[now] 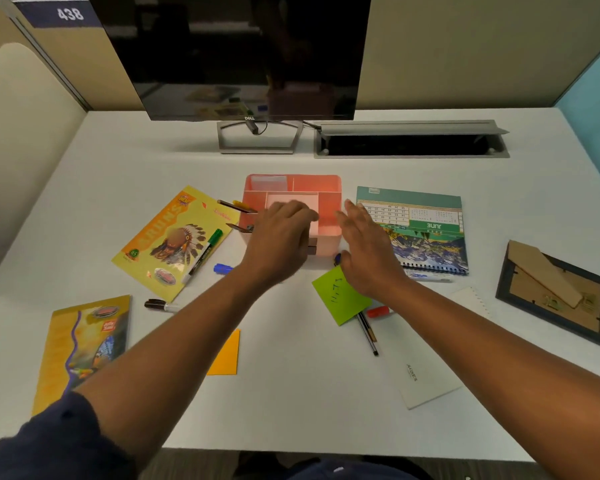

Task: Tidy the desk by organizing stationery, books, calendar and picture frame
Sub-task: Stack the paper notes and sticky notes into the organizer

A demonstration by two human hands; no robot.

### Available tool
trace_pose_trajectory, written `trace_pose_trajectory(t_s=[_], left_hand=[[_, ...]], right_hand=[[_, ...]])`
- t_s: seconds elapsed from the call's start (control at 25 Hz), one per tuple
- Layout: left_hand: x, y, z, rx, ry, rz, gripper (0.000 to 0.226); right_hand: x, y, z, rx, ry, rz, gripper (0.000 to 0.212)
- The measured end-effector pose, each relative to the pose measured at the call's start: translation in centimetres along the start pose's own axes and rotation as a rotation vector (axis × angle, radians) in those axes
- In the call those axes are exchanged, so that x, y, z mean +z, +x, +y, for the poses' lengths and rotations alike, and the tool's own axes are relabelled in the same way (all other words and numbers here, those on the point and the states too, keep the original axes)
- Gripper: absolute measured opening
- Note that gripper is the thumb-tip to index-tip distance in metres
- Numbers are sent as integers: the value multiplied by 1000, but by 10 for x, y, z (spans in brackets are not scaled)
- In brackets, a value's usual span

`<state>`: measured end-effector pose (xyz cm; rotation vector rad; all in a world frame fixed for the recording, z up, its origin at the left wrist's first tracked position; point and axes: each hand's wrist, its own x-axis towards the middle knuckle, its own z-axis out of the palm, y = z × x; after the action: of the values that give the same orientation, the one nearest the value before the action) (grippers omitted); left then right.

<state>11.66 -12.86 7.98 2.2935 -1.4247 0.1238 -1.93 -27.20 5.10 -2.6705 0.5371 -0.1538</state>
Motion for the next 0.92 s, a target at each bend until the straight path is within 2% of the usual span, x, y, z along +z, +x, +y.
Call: trace_pose_trajectory(t_s=[0.08, 0.16, 0.28, 0.36, 0.48, 0.6, 0.76, 0.84, 0.92], left_hand=[[17, -20, 9, -54, -117, -66, 23], [33, -38, 19, -155, -218, -174, 26], [54, -62, 28, -274, -237, -405, 46], [66, -73, 31, -308, -253, -480, 59], [76, -83, 30, -367, -311, -463, 71], [81, -88, 31, -334, -233, -441, 73], [82, -94, 32, -317, -240, -385, 69], [79, -97, 33, -338, -286, -360, 70], [74, -99, 35, -368, -324, -359, 73]], right_hand=[[-2, -16, 14, 103, 106, 49, 62], [-2, -35, 28, 184, 113, 47, 51], [2, -61, 38, 319, 220, -28, 39], [6, -75, 38, 378, 274, -87, 35], [14, -86, 32, 375, 223, -150, 36], [20, -87, 25, 362, 207, -160, 29], [18, -83, 17, 553, 501, -107, 44], [16, -81, 15, 615, 644, -130, 35], [16, -82, 11, 595, 659, -199, 21]])
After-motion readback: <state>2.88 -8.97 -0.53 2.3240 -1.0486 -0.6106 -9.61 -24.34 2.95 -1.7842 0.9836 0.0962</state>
